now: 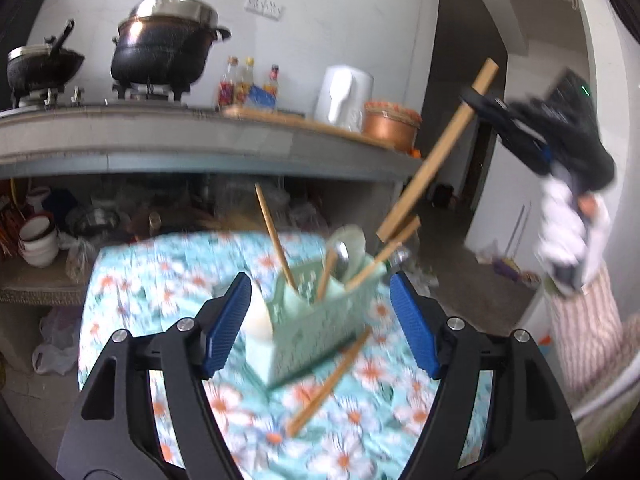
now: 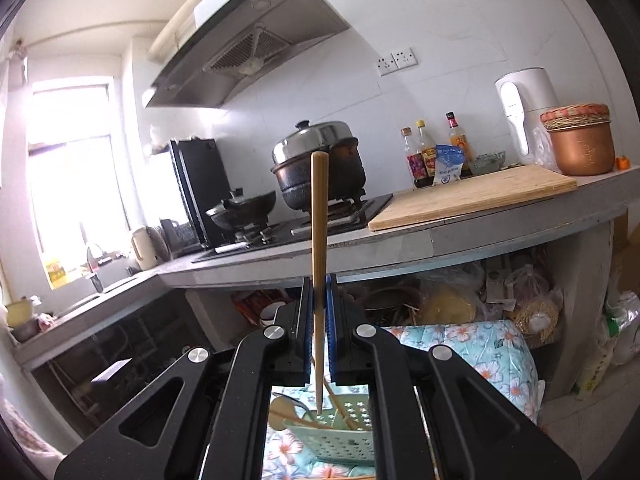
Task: Organize utensils
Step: 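Drop the chopstick into the holder with left while right holds its chopstick above, then lower the right tool's chopstick into the green holder and open the right tool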
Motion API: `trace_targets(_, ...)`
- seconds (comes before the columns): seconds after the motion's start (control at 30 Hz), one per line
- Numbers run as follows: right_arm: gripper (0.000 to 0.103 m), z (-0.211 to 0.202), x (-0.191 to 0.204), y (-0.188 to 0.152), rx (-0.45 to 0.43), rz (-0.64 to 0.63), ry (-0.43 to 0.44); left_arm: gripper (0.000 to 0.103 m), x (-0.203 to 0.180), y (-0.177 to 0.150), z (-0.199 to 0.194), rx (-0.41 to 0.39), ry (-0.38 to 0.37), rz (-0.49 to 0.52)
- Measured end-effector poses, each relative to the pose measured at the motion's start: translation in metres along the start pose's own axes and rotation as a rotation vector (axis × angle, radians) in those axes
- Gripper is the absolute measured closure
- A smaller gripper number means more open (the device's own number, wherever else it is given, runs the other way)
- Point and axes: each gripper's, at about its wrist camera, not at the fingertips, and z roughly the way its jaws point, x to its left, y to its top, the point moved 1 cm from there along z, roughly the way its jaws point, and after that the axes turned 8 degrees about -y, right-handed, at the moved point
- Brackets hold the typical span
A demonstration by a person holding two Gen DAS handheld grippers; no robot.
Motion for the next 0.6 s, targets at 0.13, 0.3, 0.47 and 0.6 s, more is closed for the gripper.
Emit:
trace_targets(0.13,0.097,0.043,-0.004,-0.009,0.082,-0.018,-0.035,0.035,-0.005,-0.021,0.014,0.084,0.003,0.017)
trace_targets(0.3,0.097,0.095,-0.013,-0.031,0.202,-0.034,-0.07,0.035,-0.015,-0.045,0.037,0.169,-0.028,0.028)
trace_targets(0.47,0.095,0.123,-0.012,-0.051,0.307,-0.08,-0.092,0.035,-0.021,-0.061,0.055,0.228,-0.037,0.038)
trace_targets(0.6,0.084,0.122,-0.012,-0.053,0.308,-0.099,-0.093,0.035,-0.022,-0.068,0.063,0.251,-0.034,0.033)
